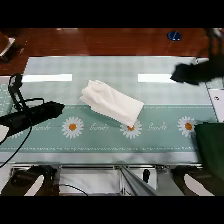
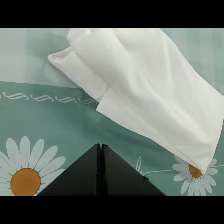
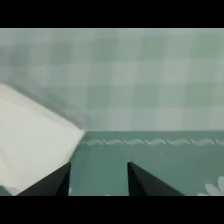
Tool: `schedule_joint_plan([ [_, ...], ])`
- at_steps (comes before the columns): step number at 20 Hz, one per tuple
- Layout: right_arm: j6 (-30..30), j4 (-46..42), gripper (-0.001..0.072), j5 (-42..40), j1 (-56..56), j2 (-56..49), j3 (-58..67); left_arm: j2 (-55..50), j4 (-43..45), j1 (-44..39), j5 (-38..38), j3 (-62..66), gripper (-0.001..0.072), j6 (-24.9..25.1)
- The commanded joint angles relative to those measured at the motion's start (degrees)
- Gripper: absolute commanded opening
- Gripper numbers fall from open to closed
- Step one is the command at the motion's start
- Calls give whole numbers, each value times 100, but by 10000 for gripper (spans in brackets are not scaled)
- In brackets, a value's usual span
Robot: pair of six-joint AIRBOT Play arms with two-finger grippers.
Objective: Fold the shirts.
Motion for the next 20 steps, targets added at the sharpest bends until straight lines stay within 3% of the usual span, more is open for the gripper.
schedule_joint_plan([
  [1, 1189, 74, 412, -1593, -656, 1493, -2780, 4, 0, 2, 17, -2, 17, -13],
  [3, 697, 1711, 412, -2192, -699, 1298, -3718, 4, 0, 2, 76, -2, 18, -15],
  [4, 144, 2586, 412, -2293, -695, 988, -3954, 4, 0, 2, 120, -2, 18, -15],
  [7, -1429, 4288, 412, -1873, -697, -236, -3928, 4, 0, 2, 155, -2, 18, -15],
  [10, -2341, 5460, 412, -1408, -693, -1287, -3805, 4, 0, 2, 160, -2, 18, -15],
  [15, -2444, 5431, 412, -1460, 131, -2352, -2935, 4, 0, 2, 160, -2, 18, -17],
  [20, -2122, 4988, 396, -1375, 767, -3195, -1864, 4, -20, 2, 157, -2, 17, -17],
])
